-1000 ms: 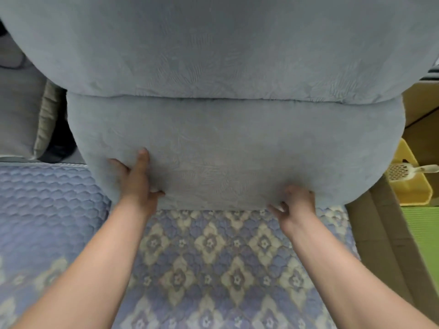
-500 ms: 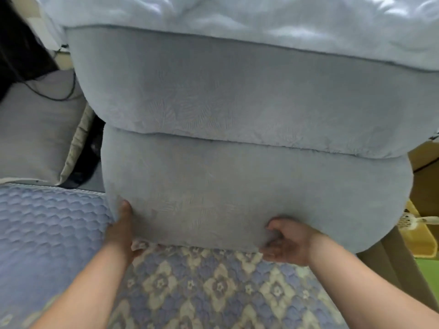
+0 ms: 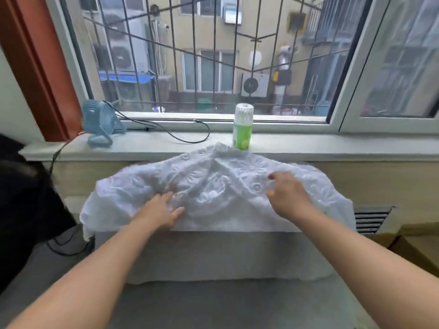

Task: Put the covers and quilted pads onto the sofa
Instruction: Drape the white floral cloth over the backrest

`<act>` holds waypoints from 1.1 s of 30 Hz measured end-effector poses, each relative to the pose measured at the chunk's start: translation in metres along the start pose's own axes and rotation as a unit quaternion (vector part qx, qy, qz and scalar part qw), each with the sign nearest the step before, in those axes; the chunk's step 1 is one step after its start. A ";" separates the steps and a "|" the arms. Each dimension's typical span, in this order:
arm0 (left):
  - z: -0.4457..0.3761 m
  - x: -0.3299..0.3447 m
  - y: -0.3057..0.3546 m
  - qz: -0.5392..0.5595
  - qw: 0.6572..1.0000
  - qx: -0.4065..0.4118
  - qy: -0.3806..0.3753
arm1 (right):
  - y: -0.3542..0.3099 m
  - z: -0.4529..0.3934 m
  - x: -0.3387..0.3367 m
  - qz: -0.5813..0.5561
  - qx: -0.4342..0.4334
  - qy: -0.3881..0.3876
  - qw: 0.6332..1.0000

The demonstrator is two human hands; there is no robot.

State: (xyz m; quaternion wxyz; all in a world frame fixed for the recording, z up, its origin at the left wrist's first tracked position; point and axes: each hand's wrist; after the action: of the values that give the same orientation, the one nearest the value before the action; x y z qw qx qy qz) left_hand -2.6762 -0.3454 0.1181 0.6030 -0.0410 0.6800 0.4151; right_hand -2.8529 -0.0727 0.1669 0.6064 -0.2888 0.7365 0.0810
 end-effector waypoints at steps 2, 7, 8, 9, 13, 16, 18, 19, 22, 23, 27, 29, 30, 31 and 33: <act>-0.013 0.001 0.000 -0.040 0.999 -0.030 -0.019 | 0.037 -0.030 0.009 0.059 0.063 -0.063 0.994; -0.012 0.017 -0.002 -0.079 0.995 -0.023 0.058 | 0.081 -0.035 0.083 0.158 0.111 -0.021 0.981; -0.010 0.021 -0.003 -0.072 0.995 -0.025 0.065 | 0.080 -0.031 0.095 0.150 0.101 0.002 0.984; -0.012 0.022 -0.007 -0.068 0.995 -0.028 0.070 | 0.081 -0.030 0.104 0.131 0.093 0.014 0.987; -0.021 -0.001 -0.019 0.068 0.997 -0.024 0.013 | 0.089 -0.035 0.080 0.061 0.088 -0.009 0.994; 0.025 -0.016 -0.036 0.150 0.988 -0.011 -0.031 | 0.077 0.008 0.032 -0.031 0.109 -0.056 0.992; 0.086 -0.016 -0.059 0.169 0.985 -0.030 0.023 | 0.073 0.064 0.013 -0.060 0.147 0.009 0.987; 0.123 -0.012 -0.076 0.186 0.978 -0.058 0.072 | 0.072 0.100 0.007 -0.076 0.173 0.049 0.981; 0.243 0.000 -0.118 0.308 0.928 -0.159 0.137 | 0.085 0.215 0.016 -0.212 0.294 0.099 0.927; 0.277 0.001 -0.129 0.428 0.877 -0.165 0.140 | 0.090 0.248 0.023 -0.264 0.331 0.089 0.902; 0.357 0.004 -0.147 0.685 0.669 -0.281 0.068 | 0.095 0.331 0.026 -0.522 0.432 0.039 0.734; 0.380 0.002 -0.148 0.695 0.660 -0.276 0.073 | 0.084 0.355 0.010 -0.636 0.428 -0.009 0.642; 0.390 0.001 -0.147 0.701 0.656 -0.270 0.074 | 0.080 0.366 0.002 -0.680 0.405 -0.022 0.610; 0.399 0.000 -0.150 0.703 0.653 -0.271 0.079 | 0.076 0.377 -0.007 -0.707 0.386 -0.020 0.592; 0.416 0.003 -0.157 0.688 0.665 -0.284 0.065 | 0.078 0.392 -0.012 -0.753 0.352 -0.038 0.554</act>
State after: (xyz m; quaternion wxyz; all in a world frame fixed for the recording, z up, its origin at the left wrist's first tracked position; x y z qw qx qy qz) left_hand -2.2622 -0.1909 0.0648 0.0596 0.2426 0.4018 0.8810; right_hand -2.5605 0.1796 0.0617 0.5270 -0.4987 0.1958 -0.6598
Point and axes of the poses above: each hand's wrist, its own z-axis away from the middle knuckle, its own x-axis out of the palm, y = z × x, and after that the axes turned 10 degrees about z, right-handed
